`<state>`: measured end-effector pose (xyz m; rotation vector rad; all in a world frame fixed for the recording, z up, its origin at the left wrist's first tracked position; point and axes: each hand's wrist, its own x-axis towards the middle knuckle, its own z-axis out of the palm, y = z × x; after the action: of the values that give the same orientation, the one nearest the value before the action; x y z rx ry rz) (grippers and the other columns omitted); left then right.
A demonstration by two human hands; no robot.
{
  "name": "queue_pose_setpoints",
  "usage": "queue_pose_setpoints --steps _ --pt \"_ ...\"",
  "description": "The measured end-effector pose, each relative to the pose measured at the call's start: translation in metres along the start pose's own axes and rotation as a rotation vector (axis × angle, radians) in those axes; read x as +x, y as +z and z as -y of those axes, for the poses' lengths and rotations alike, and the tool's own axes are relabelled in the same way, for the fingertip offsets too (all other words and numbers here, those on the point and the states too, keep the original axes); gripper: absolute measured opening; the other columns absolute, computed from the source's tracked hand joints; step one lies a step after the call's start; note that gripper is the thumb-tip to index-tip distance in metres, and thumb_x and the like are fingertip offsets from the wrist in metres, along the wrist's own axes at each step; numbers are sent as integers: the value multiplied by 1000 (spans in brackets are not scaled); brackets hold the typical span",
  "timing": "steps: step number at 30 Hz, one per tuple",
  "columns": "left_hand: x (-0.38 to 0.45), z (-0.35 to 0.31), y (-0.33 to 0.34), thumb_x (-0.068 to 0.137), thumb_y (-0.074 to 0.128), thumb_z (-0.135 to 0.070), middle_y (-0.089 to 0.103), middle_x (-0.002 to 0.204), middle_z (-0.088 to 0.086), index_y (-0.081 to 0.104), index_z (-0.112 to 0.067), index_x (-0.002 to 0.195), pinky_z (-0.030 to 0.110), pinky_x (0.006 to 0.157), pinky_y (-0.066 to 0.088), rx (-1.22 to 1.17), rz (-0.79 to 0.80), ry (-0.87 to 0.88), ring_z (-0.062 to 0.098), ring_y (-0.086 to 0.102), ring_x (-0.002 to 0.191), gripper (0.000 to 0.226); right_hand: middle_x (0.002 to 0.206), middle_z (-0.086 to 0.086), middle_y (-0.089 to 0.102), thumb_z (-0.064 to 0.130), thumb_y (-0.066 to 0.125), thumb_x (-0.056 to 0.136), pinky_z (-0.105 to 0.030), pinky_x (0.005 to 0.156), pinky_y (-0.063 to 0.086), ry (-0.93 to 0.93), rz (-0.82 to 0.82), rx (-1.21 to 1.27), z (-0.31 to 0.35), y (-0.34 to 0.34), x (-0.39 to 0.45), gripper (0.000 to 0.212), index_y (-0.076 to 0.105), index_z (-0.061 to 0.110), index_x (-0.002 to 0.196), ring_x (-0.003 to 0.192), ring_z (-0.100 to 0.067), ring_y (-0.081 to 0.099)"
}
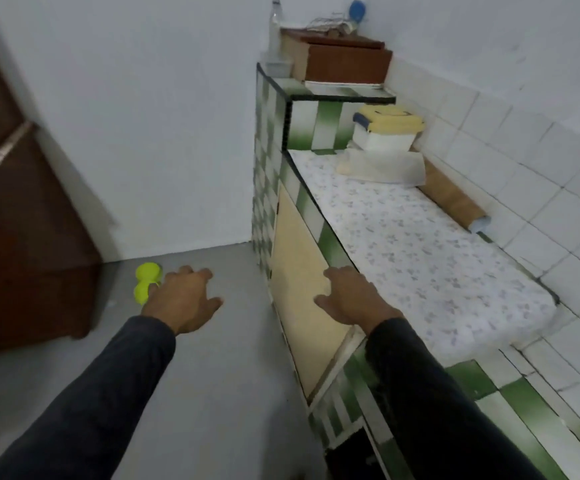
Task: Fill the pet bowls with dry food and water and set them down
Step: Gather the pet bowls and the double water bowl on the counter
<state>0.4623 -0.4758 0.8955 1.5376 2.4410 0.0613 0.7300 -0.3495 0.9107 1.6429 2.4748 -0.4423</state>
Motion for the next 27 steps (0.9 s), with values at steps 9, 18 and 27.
queue_pose_setpoints --steps 9,18,27 --pt "67 87 -10 93 60 -60 51 140 8 48 -32 144 56 107 40 9 -28 -202 33 52 129 59 136 -13 49 40 59 92 -48 106 42 -196 113 -18 101 2 130 57 47 16 142 122 -34 50" --pt "162 152 -28 94 58 -58 52 131 7 52 -32 136 52 103 45 -28 -21 -352 32 54 124 51 154 -14 37 46 54 96 -48 112 38 -367 232 -80 191 -3 274 69 32 17 154 136 -33 42" --pt "257 212 -39 96 58 -56 50 136 7 48 -29 145 51 107 43 -80 6 -418 31 52 126 57 151 -15 39 47 54 96 -49 112 38 -476 293 -154 273 7 387 64 38 16 150 135 -35 41"
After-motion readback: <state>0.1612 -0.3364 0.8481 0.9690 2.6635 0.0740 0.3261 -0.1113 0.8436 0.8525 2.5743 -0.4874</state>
